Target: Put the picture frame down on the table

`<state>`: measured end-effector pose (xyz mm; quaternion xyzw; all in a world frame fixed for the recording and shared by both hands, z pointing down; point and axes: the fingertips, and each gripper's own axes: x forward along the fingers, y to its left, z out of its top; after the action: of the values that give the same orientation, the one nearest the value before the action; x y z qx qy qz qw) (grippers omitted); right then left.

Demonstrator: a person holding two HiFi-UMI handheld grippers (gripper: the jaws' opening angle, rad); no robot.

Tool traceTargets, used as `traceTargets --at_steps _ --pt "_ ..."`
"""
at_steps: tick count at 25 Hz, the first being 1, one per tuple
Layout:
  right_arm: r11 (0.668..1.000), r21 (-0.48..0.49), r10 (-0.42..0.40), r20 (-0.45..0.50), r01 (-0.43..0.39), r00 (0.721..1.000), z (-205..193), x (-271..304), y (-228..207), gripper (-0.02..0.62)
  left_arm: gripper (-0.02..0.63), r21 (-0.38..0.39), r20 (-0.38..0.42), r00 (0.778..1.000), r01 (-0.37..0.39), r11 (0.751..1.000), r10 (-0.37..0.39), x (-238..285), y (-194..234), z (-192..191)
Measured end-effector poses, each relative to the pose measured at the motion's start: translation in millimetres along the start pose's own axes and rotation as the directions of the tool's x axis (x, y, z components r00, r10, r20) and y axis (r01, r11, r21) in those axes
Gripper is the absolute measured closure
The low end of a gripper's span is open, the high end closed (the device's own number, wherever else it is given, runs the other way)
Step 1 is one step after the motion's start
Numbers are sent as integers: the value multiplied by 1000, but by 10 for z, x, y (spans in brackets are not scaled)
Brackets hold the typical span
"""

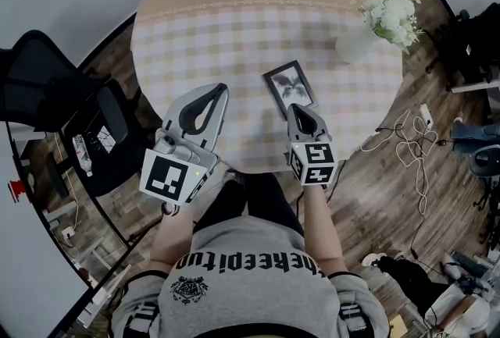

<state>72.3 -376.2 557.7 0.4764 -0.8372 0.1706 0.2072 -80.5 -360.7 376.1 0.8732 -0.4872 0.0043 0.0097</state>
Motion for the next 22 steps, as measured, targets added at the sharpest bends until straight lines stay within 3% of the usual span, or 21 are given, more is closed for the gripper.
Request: traceTargets --at_steps 11,22 --pt "999 6 -47 171 47 984 424 -620 297 591 591 24 40 994 100 995 -101 -288 -268 187" --pt "996 -9 -80 324 87 943 784 -1290 555 591 591 51 67 977 198 979 -201 -496 -655 314"
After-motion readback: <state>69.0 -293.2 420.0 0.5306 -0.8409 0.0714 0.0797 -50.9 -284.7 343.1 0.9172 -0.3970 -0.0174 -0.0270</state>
